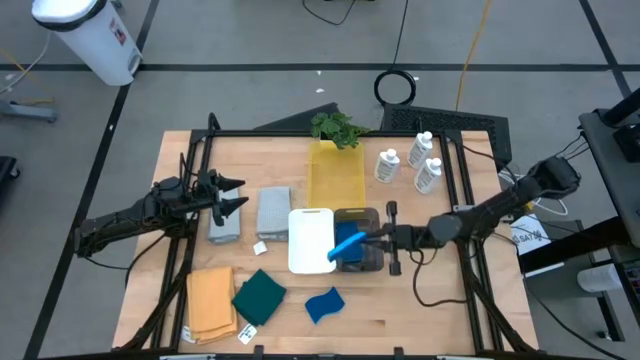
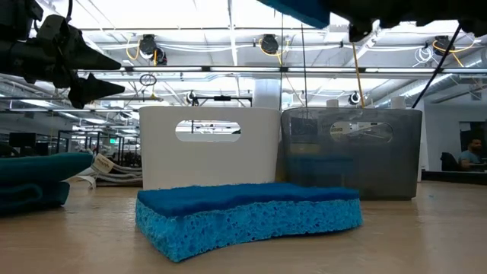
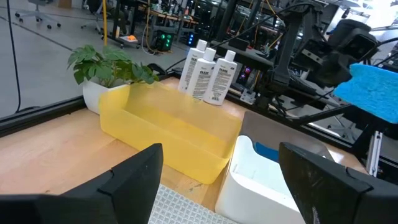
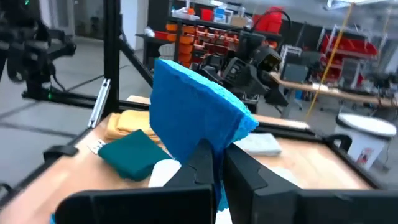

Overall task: Pick & Place Kitchen Items
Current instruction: Put the right sponge wipe into the black bin

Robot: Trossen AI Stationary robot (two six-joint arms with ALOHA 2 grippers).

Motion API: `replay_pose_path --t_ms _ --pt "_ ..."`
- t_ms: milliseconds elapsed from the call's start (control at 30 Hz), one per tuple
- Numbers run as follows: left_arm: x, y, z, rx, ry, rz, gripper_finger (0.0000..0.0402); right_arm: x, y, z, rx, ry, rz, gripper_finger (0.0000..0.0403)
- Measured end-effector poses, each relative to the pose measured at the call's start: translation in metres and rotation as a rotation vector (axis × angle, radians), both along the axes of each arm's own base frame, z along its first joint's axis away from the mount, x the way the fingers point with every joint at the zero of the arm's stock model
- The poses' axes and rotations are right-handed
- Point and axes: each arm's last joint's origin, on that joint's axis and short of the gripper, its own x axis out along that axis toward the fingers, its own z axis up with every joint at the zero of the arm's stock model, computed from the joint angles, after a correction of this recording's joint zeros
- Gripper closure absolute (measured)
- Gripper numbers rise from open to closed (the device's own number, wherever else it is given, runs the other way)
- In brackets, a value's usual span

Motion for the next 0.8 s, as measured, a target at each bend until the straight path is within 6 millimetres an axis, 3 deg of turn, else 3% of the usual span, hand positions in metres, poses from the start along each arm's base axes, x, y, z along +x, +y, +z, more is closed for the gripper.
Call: replay_pose_path --t_ms 500,633,800 --pt "0.0 0.0 0.0 0.0 0.0 0.0 0.0078 0.01 -0.016 0.009 -0.337 0.005 -0.099 0.0403" --pt "0.0 0.0 0.0 0.0 0.0 0.0 0.0078 0.025 -0.015 0.032 -0.411 0.219 -0.183 0.0403" --pt "0.0 0.0 0.0 0.0 0.0 0.0 0.0078 0.038 -0.013 0.058 -0.376 0.497 -0.229 0.0403"
